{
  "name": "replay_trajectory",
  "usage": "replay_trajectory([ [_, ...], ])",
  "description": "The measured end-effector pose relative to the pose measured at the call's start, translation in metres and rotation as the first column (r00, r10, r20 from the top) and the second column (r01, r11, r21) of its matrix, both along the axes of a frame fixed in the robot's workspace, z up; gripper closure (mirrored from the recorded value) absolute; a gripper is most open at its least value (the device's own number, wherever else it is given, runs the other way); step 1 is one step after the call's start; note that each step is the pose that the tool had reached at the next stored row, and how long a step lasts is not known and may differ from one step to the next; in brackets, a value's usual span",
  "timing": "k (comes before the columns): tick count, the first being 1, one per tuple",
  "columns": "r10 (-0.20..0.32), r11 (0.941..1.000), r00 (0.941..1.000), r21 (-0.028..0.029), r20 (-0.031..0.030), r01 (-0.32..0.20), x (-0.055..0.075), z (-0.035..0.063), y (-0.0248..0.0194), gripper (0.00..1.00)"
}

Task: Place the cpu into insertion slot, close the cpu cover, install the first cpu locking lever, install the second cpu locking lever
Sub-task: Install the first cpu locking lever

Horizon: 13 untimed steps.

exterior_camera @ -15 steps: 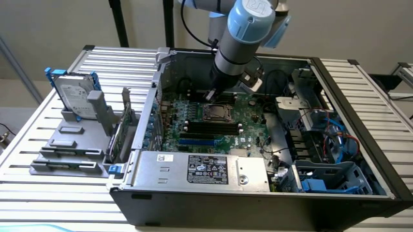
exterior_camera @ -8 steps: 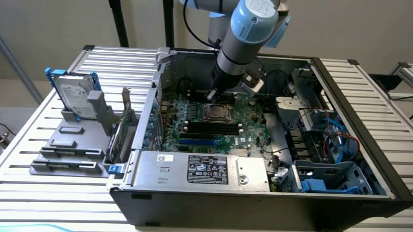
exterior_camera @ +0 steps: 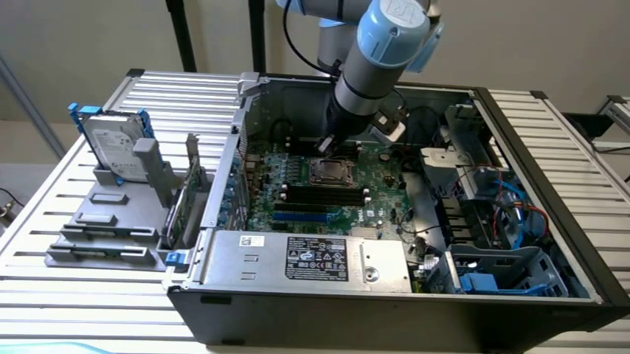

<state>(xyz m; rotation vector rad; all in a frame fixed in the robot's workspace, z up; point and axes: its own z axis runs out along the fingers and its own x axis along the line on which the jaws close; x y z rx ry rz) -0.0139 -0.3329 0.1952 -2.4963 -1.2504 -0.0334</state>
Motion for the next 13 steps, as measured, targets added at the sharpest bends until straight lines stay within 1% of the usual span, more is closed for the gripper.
replay_trajectory([
  [9, -0.03, 0.9996, 0.9995, 0.0001, -0.0102, 0.03, 0.0025, -0.0003, 0.0007, 0.89],
  [13, -0.037, 0.9993, 0.9992, -0.0002, -0.0161, 0.037, 0.0035, -0.0003, 0.0007, 0.89],
])
